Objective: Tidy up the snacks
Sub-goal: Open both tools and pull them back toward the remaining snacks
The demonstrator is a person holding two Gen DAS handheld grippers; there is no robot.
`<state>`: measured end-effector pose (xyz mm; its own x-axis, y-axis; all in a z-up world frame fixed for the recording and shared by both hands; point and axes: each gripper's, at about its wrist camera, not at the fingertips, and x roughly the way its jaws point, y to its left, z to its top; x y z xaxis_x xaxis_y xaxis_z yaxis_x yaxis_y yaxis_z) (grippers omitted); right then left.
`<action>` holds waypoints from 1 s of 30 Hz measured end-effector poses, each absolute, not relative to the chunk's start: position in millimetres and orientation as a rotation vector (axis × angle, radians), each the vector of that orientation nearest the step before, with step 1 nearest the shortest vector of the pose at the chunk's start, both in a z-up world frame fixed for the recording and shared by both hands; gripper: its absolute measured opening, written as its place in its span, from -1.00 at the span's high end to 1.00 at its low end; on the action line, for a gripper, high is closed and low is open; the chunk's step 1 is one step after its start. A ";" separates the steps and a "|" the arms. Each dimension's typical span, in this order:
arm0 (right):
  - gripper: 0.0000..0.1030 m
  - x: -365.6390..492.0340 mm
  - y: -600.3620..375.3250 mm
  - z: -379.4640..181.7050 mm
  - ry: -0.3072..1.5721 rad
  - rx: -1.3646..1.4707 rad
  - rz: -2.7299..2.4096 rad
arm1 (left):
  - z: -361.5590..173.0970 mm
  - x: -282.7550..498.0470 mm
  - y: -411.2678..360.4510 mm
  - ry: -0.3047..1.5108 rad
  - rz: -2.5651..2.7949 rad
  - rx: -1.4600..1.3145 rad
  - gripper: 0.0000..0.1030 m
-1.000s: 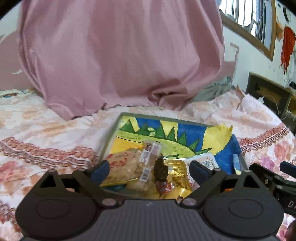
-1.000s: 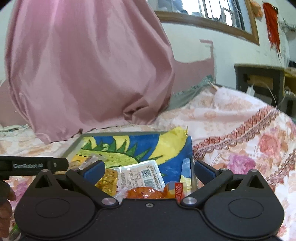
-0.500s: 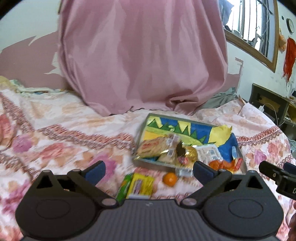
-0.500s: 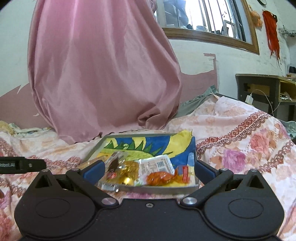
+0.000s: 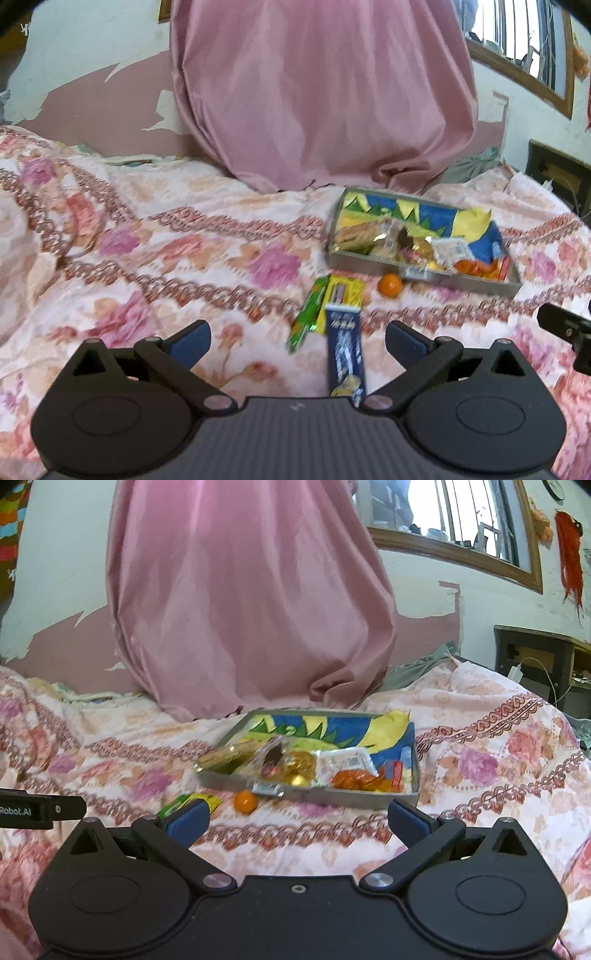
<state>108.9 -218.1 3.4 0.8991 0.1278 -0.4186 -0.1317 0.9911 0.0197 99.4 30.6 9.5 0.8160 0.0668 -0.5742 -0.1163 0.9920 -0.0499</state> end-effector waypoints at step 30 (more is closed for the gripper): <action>-0.99 83.4 -189.1 -28.9 0.603 -0.087 0.193 | -8.3 84.7 23.4 0.746 0.210 0.032 -0.99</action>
